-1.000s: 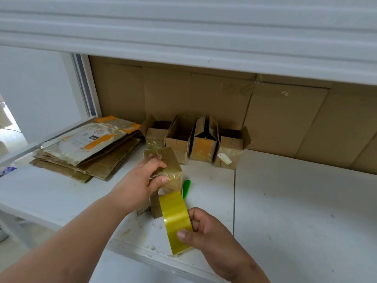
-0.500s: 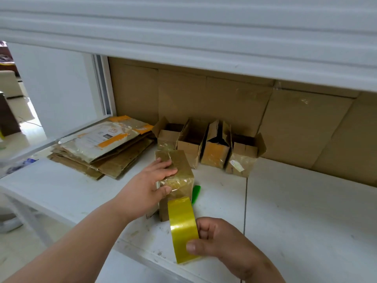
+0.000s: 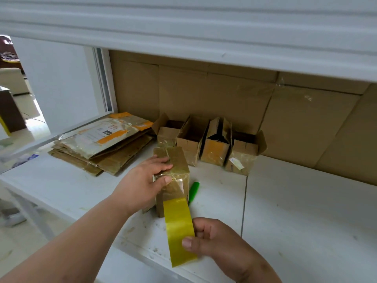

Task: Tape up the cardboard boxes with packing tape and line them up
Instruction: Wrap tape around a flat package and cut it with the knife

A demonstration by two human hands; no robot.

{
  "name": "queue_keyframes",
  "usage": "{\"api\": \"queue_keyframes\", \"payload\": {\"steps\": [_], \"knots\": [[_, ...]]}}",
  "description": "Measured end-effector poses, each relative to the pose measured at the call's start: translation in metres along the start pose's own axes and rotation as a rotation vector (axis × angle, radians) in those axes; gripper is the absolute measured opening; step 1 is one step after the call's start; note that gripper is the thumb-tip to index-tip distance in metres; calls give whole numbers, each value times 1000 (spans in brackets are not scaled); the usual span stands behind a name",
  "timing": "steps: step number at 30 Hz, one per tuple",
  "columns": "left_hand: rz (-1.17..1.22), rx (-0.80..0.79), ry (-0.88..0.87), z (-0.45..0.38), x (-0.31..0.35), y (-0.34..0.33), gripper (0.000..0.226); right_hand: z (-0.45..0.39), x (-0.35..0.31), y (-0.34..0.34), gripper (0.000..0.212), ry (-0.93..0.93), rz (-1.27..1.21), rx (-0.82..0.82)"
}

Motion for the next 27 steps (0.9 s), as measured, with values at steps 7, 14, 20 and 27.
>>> {"api": "queue_keyframes", "payload": {"steps": [7,14,20,27], "knots": [[-104,82,171,7,15,0,45,0,7,1,56,49,-76,57],[183,273,468,27,26,-4,36,4,4,11,43,93,-15,-11],[308,225,547,45,25,-9,28,-5,4,29,34,130,-70,142],[689,-28,687,61,17,-15,38,-55,1,37,42,134,615,512]]}}
Point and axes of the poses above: each hand's wrist, its own z-axis away from the middle knuckle, its own y-axis out of the back of the hand, x = y × z, the point moved 1 cm from there along -z, towards the middle knuckle, and after that the axes turned 6 degrees about -z, right-handed, at the moved point
